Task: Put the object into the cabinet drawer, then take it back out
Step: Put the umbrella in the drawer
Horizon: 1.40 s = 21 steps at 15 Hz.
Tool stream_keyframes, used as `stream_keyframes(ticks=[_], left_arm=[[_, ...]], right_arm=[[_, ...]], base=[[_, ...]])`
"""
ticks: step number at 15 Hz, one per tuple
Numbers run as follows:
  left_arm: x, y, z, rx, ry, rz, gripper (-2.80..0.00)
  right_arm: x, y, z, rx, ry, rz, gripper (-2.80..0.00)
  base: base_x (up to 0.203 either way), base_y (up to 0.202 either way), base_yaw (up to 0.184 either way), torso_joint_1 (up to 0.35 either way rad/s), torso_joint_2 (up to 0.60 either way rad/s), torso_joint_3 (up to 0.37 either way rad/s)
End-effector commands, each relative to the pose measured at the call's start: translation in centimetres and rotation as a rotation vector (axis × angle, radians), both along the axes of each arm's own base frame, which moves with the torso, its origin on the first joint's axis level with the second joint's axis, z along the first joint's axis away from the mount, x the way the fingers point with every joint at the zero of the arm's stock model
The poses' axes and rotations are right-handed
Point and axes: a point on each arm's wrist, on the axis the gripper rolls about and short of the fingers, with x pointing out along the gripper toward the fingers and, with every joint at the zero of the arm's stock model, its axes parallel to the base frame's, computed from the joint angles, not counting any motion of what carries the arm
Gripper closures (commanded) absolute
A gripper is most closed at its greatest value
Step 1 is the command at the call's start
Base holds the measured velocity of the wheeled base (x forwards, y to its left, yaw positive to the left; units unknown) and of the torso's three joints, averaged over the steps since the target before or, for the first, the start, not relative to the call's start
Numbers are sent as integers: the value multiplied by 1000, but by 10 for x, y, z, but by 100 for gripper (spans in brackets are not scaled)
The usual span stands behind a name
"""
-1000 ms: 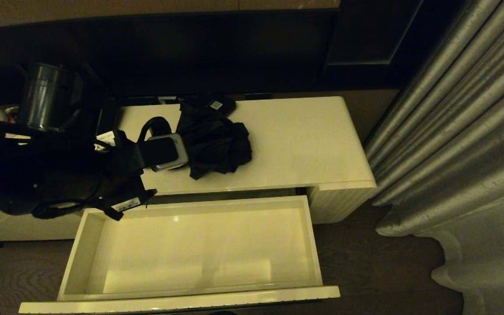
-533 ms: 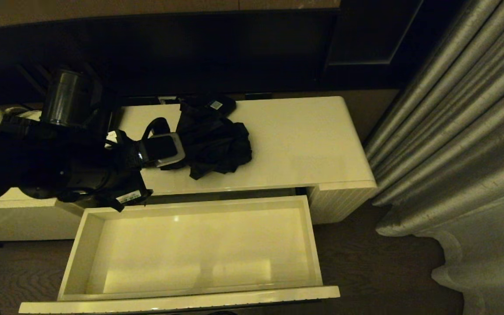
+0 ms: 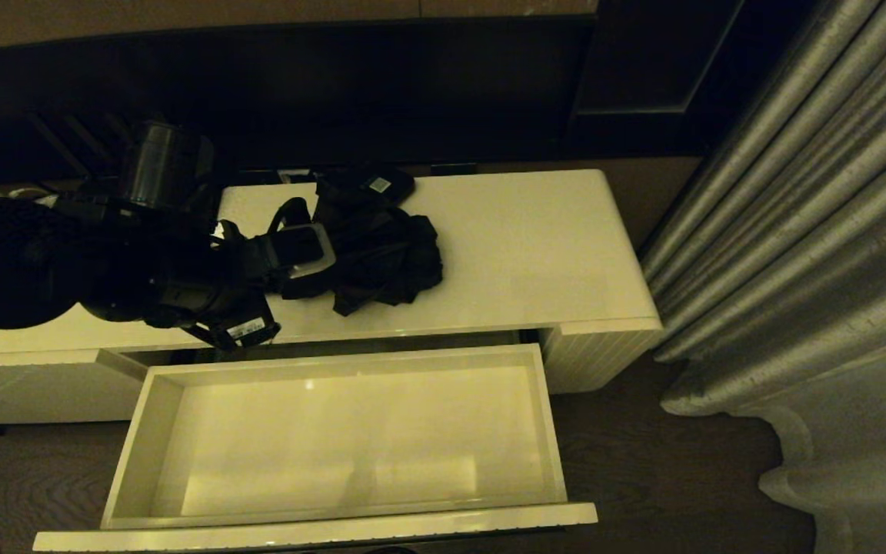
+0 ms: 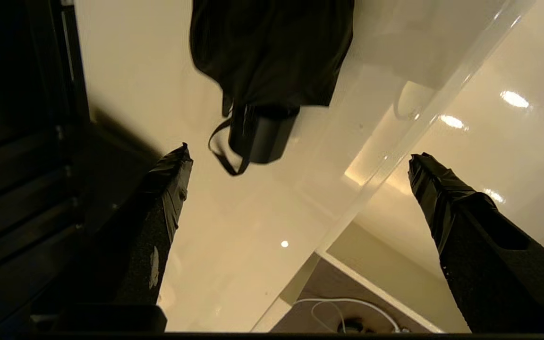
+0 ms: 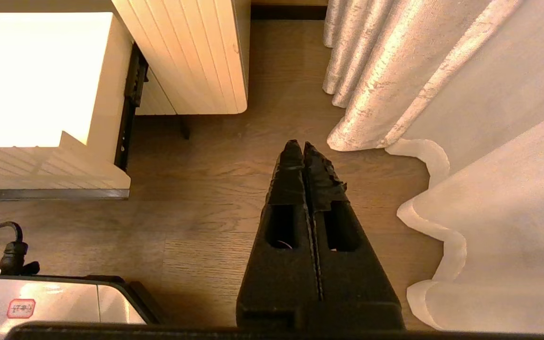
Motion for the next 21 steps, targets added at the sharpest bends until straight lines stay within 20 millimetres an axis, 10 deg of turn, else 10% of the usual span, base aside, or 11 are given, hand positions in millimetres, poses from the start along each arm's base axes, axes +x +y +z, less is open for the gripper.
stream_keyframes(ticks=[1, 21], left_arm=[[9, -1, -4, -2, 14, 2, -280], [43, -10, -11, -38, -22, 21, -280]], right_arm=[[0, 0, 0, 0, 1, 1, 0], [0, 0, 0, 0, 1, 1, 0]], base=[[0, 0, 0, 0, 0, 0], [0, 0, 0, 0, 0, 0]])
